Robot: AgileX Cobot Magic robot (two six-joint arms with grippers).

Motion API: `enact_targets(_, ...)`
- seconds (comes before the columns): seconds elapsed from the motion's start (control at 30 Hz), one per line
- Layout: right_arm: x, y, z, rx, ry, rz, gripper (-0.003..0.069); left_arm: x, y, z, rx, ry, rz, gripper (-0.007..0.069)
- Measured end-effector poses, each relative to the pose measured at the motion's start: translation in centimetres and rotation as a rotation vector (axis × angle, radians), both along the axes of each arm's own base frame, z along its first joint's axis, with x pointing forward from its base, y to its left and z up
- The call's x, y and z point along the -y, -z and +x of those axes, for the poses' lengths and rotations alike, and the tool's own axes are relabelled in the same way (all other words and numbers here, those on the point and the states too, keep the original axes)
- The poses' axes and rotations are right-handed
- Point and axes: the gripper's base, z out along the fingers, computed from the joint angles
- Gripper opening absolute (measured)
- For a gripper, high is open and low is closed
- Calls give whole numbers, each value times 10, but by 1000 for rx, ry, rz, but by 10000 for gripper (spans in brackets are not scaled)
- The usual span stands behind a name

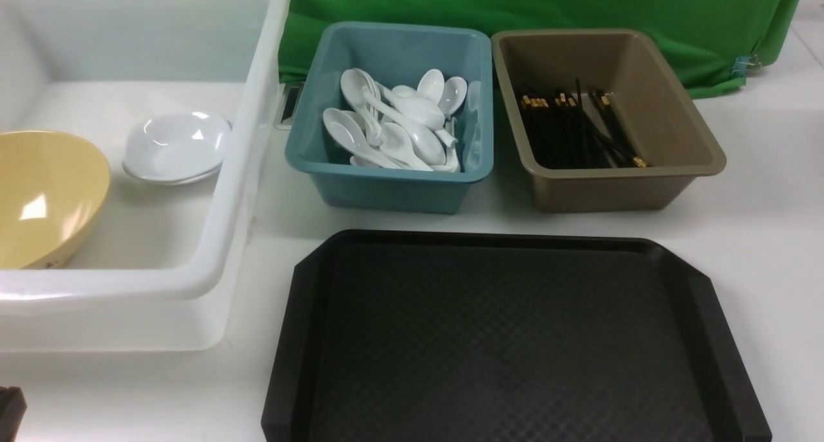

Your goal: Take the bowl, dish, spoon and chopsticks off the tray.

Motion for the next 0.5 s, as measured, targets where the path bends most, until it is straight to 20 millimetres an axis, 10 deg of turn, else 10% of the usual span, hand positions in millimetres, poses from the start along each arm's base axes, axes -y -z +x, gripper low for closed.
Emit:
enact_targets(0.17,6,55,0,-184,99,15,240,0,0,0,-1,0,2,3)
enact_targets(0.5,4,59,-2,-201,55,18,242,0,0,0,-2,0,2,3)
